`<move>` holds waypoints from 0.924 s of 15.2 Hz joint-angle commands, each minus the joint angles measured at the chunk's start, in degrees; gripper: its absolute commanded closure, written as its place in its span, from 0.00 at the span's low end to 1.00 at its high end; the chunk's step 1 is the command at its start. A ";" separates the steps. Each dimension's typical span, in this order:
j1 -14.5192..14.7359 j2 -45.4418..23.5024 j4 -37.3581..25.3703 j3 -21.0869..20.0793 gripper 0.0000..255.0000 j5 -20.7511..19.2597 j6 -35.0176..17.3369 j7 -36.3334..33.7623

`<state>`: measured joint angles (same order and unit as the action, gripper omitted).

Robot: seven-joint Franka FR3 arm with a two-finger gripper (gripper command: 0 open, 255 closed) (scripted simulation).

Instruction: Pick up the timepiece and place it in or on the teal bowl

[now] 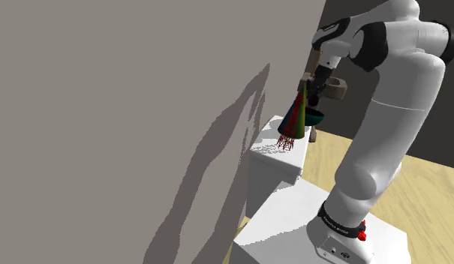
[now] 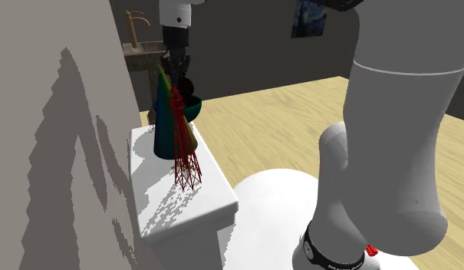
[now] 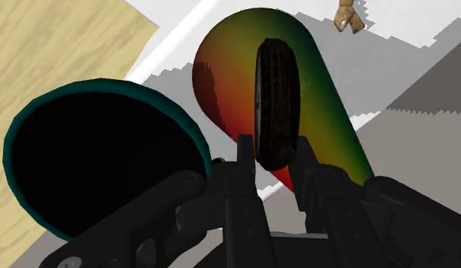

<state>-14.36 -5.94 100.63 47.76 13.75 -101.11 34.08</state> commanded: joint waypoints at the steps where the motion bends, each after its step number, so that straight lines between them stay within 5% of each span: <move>1: -2.83 -6.97 -6.57 0.61 1.00 5.06 2.63 3.73; 7: -17.41 -25.81 -31.10 -2.76 1.00 16.51 13.07 8.51; 11: -32.30 -41.18 -59.47 -7.76 1.00 23.37 23.89 5.49; 14: -29.75 -39.43 -53.19 -7.19 1.00 22.43 20.27 6.92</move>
<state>-44.16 -45.21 47.00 40.60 36.13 -80.35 40.75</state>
